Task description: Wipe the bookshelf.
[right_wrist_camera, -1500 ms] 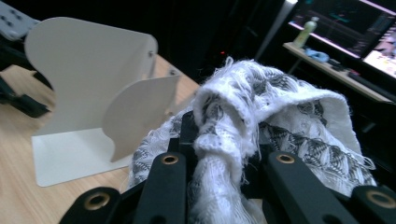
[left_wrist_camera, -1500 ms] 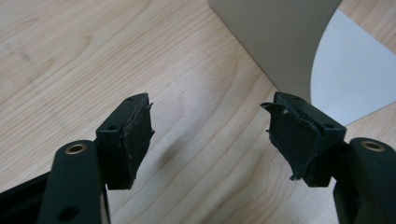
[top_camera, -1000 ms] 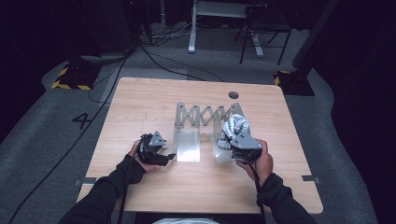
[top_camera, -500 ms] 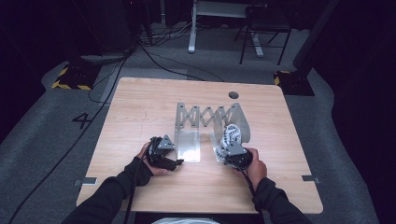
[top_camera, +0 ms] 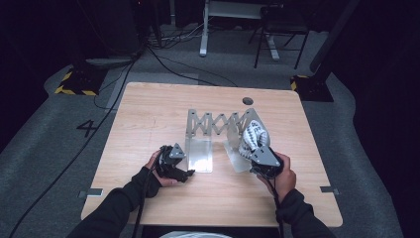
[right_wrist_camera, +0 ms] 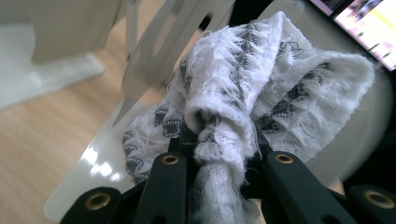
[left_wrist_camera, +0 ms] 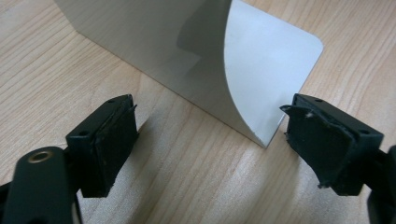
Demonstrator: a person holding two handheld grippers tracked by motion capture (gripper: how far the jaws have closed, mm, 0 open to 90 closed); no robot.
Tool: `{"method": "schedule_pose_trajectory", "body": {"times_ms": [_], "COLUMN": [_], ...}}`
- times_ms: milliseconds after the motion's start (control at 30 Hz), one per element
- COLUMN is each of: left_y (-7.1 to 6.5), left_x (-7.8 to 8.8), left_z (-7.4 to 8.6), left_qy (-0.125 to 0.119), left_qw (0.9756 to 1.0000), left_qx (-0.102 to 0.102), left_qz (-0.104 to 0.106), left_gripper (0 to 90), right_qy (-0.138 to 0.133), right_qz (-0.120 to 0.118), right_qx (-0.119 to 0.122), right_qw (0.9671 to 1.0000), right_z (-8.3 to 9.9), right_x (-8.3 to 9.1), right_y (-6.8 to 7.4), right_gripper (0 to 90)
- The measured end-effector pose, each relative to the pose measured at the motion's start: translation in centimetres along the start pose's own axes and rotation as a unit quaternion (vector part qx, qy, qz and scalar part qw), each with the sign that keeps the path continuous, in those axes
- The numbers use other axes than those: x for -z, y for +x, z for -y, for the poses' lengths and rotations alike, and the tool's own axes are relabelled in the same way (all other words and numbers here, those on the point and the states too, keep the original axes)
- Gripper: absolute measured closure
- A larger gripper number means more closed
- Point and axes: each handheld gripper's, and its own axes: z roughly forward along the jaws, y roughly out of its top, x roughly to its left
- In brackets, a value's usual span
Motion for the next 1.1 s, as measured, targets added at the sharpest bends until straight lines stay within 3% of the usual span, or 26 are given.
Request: {"method": "schedule_pose_trajectory", "body": {"times_ms": [100, 233, 333, 433, 500, 600, 667, 800, 833, 967, 1100], "left_y": [0.0, -0.1, -0.2, -0.5, -0.8, -1.1, -1.4, -1.3, -1.2, -1.1, -1.2], "left_x": [0.0, 0.1, 0.4, 1.4, 2.2, 2.4, 2.0, 0.9, 0.7, 0.3, -0.5], "left_z": [0.0, 0.1, 0.0, -0.5, -0.9, -1.3, -1.5, -1.3, -1.3, -1.2, -0.9], "left_qy": [0.000, -0.003, -0.017, -0.050, -0.077, -0.098, -0.089, -0.068, -0.063, -0.060, -0.031], "left_qw": [1.0000, 1.0000, 0.9998, 0.9984, 0.9961, 0.9932, 0.9941, 0.9959, 0.9958, 0.9960, 0.9972], "left_qx": [0.002, 0.006, 0.011, 0.018, 0.028, 0.043, 0.034, 0.033, 0.033, 0.029, 0.018], "left_qz": [-0.002, -0.005, -0.006, -0.020, -0.032, -0.047, -0.052, -0.050, -0.057, -0.059, -0.066], "left_gripper": [16.2, 17.4, 19.5, 19.6, 20.3, 21.3, 21.5, 22.7, 23.2, 23.4, 23.4], "right_qy": [-0.027, -0.028, -0.018, 0.006, 0.020, 0.032, 0.041, 0.056, 0.060, 0.078, 0.078], "right_qz": [0.011, 0.005, -0.018, -0.051, -0.066, -0.083, -0.090, -0.108, -0.110, -0.124, -0.123], "right_qx": [-0.013, -0.011, -0.002, -0.002, 0.003, 0.005, 0.006, 0.007, 0.007, 0.028, 0.029], "right_qw": [0.9995, 0.9995, 0.9997, 0.9987, 0.9976, 0.9960, 0.9950, 0.9926, 0.9921, 0.9888, 0.9889], "right_z": [-0.7, -0.8, -0.4, 0.4, 0.8, 1.1, 1.4, 1.9, 2.0, 2.3, 2.3], "right_x": [1.1, 1.1, 0.4, -1.0, -1.7, -2.5, -2.9, -3.7, -3.9, -4.7, -4.7], "right_y": [-1.0, -0.9, -0.1, 1.1, 2.0, 2.8, 3.2, 4.0, 4.2, 5.0, 4.8], "right_gripper": [76.5, 76.3, 76.0, 76.0, 75.9, 75.7, 75.4, 74.8, 74.7, 73.6, 73.9]}}
